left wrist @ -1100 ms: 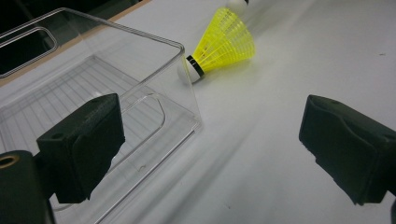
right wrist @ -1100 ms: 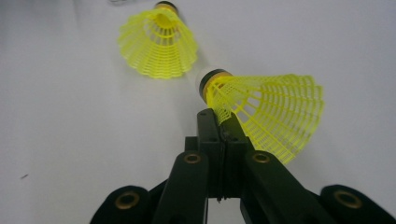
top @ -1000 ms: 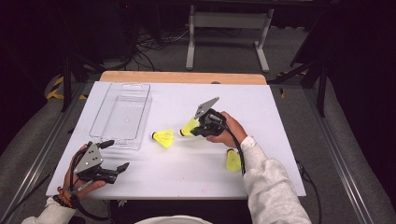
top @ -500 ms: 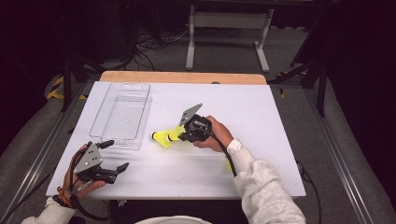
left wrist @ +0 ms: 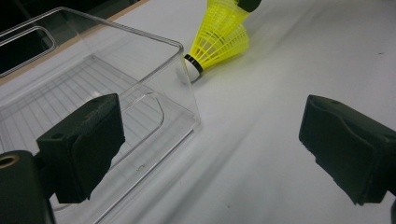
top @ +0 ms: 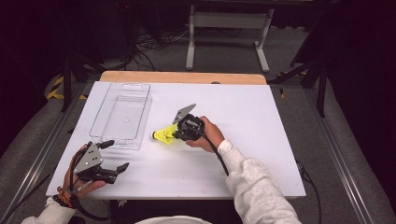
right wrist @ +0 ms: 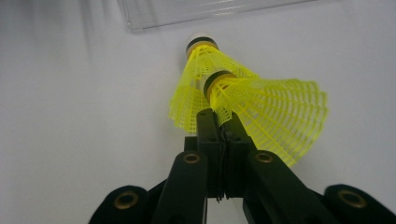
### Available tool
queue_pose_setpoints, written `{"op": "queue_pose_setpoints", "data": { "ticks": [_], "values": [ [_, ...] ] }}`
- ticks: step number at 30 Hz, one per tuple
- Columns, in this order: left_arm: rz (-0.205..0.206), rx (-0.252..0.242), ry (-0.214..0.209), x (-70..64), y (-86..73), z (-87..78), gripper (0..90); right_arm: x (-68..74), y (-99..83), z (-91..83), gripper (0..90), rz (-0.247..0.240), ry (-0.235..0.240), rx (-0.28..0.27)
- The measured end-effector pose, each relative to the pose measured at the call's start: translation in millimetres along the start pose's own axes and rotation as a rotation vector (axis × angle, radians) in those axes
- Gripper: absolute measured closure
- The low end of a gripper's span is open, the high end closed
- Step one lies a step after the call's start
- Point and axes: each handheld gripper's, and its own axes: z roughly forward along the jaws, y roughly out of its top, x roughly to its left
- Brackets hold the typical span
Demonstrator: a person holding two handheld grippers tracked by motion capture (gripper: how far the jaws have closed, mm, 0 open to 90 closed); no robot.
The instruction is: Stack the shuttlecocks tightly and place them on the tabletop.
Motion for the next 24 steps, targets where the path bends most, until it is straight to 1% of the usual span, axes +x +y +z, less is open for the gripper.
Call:
{"op": "queue_pose_setpoints", "data": {
  "ticks": [3,5,7,9,10,11,13,14,15,16,18,19,21,22,23,24],
  "values": [
    [0.001,0.000,-0.001,0.1,0.0,0.0,7.5,0.3,-0.5,3.5,86.7,0.019,0.010,0.010],
    [0.001,0.002,-0.004,0.0,0.0,0.2,7.5,1.4,-0.7,6.8,84.7,0.013,0.023,0.034],
    [0.001,0.003,-0.005,-0.1,0.0,0.3,7.5,2.7,-1.0,9.2,83.2,0.009,0.028,0.046],
    [-0.002,0.004,-0.003,-0.4,-0.1,0.3,7.5,4.0,-1.4,12.8,79.7,-0.001,0.036,0.079],
    [0.001,0.006,-0.004,-0.3,-0.1,0.3,7.5,4.9,-1.7,14.6,78.1,0.003,0.041,0.101],
    [0.003,0.006,-0.004,-0.3,-0.1,0.4,7.5,5.5,-2.2,16.4,77.8,-0.003,0.045,0.115],
    [0.003,0.008,-0.005,-0.2,-0.2,0.5,7.5,5.8,-2.6,16.8,76.9,-0.010,0.047,0.126],
    [0.002,0.008,-0.006,-0.1,-0.2,0.6,7.5,5.9,-2.8,16.8,75.0,-0.010,0.055,0.127],
    [0.002,0.008,-0.006,-0.1,-0.2,0.6,7.5,5.9,-2.8,16.8,75.0,-0.010,0.055,0.127],
    [0.004,0.010,-0.007,-0.2,-0.2,0.6,7.5,6.4,-2.8,16.0,72.9,-0.003,0.056,0.136],
    [0.004,0.010,-0.006,-0.3,-0.1,0.6,7.5,5.3,-3.4,14.7,71.8,-0.004,0.060,0.130],
    [0.004,0.010,-0.007,-0.3,-0.1,0.5,7.5,5.1,-3.7,13.7,71.6,0.006,0.063,0.129],
    [0.001,0.010,-0.008,-0.6,-0.3,0.7,7.5,4.3,-4.2,12.1,73.1,0.010,0.068,0.129],
    [0.002,0.011,-0.009,-0.6,-0.3,1.1,7.5,3.4,-5.0,9.3,79.3,0.015,0.066,0.122],
    [0.005,0.011,-0.011,-0.5,-0.2,1.2,7.5,2.6,-5.3,6.9,84.9,0.012,0.054,0.120],
    [0.005,0.011,-0.011,-0.5,-0.2,1.2,7.5,2.6,-5.3,6.9,84.9,0.012,0.054,0.120]
  ]
}}
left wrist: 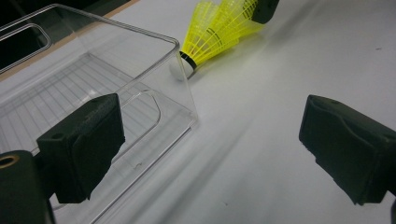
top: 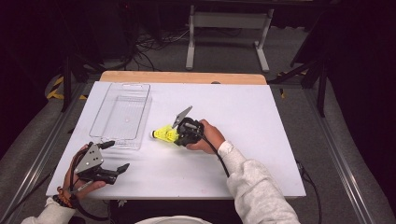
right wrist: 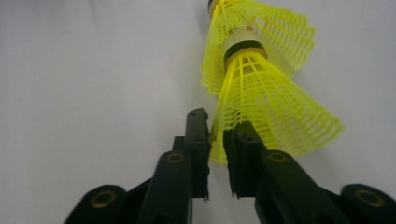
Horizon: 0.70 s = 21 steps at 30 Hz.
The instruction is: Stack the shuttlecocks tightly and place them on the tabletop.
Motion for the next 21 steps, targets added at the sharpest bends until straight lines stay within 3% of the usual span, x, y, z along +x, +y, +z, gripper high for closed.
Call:
{"op": "queue_pose_setpoints", "data": {
  "ticks": [3,9,16,21],
  "values": [
    [0.004,0.003,-0.002,-0.2,0.2,0.3,7.5,0.6,-0.2,-2.8,90.0,-0.002,-0.001,-0.012],
    [0.003,0.004,-0.005,-0.2,0.1,0.5,7.5,3.5,2.7,-4.2,90.0,-0.013,-0.016,-0.036],
    [0.002,0.002,-0.004,-0.3,0.3,0.4,7.6,4.4,6.7,-5.1,90.0,0.014,-0.031,-0.082],
    [0.000,0.001,-0.006,-0.8,0.3,0.6,7.6,5.7,7.3,2.9,89.3,0.013,-0.025,-0.055]
  ]
}}
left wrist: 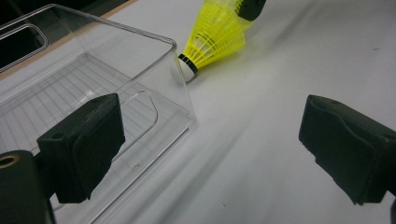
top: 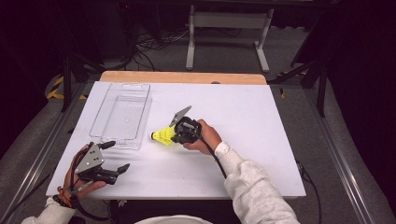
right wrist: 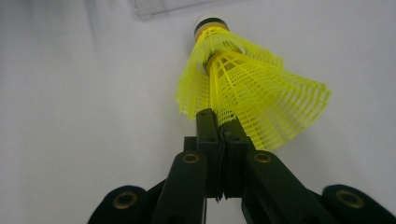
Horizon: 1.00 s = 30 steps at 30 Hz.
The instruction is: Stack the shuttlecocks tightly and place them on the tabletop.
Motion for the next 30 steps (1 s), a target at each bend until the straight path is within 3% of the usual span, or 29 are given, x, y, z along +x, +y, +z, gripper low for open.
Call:
{"op": "queue_pose_setpoints", "data": {
  "ticks": [16,30],
  "values": [
    [0.001,-0.005,0.003,0.4,0.3,-0.8,7.7,4.2,-2.1,12.5,80.9,-0.004,0.009,0.056],
    [0.003,-0.006,0.009,0.5,0.3,-1.0,7.7,3.8,-1.3,-0.6,67.4,-0.001,-0.027,0.043]
  ]
}}
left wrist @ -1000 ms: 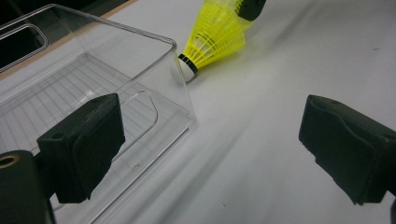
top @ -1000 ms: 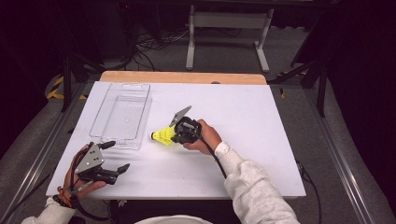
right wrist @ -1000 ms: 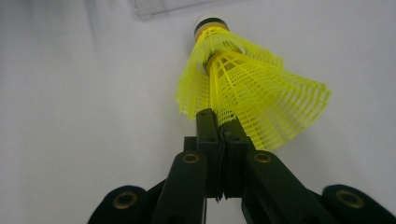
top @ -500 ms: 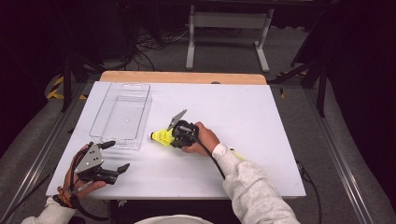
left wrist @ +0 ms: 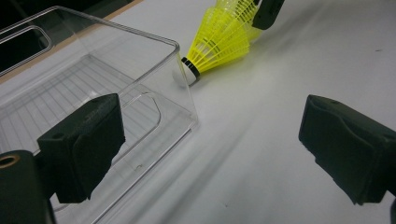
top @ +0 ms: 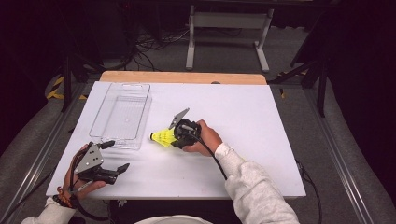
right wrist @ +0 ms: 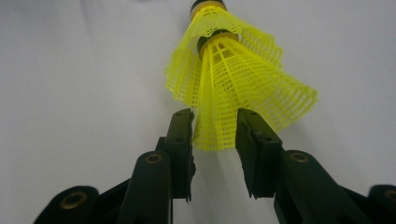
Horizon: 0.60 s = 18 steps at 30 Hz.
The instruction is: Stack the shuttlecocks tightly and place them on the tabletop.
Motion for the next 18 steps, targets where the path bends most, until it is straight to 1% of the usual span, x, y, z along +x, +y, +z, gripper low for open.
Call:
{"op": "queue_pose_setpoints", "data": {
  "ticks": [2,7,9,10,12,16,18],
  "values": [
    [0.001,0.001,0.001,-0.1,0.0,0.0,7.7,-0.7,0.3,-3.3,66.1,-0.004,0.001,-0.013],
    [0.000,0.000,0.002,-0.1,0.1,-0.3,7.7,-1.9,2.2,-16.0,64.3,-0.004,-0.018,-0.053],
    [0.000,0.000,0.002,-0.2,0.1,-0.3,7.7,-2.2,3.1,-22.9,63.1,-0.006,-0.035,-0.073],
    [0.000,0.000,0.002,-0.1,0.1,-0.3,7.7,-2.2,3.1,-22.9,63.1,-0.006,-0.035,-0.073],
    [0.000,-0.001,0.002,-0.2,0.1,-0.4,7.7,-2.0,3.5,-28.3,62.5,-0.006,-0.041,-0.087],
    [0.004,-0.001,0.001,0.2,0.0,-0.6,7.7,-1.1,2.6,-39.8,60.2,-0.020,-0.072,-0.102],
    [-0.001,-0.002,0.000,-0.1,0.0,-0.5,7.7,-1.2,1.5,-46.3,58.3,-0.022,-0.093,-0.111]
  ]
}}
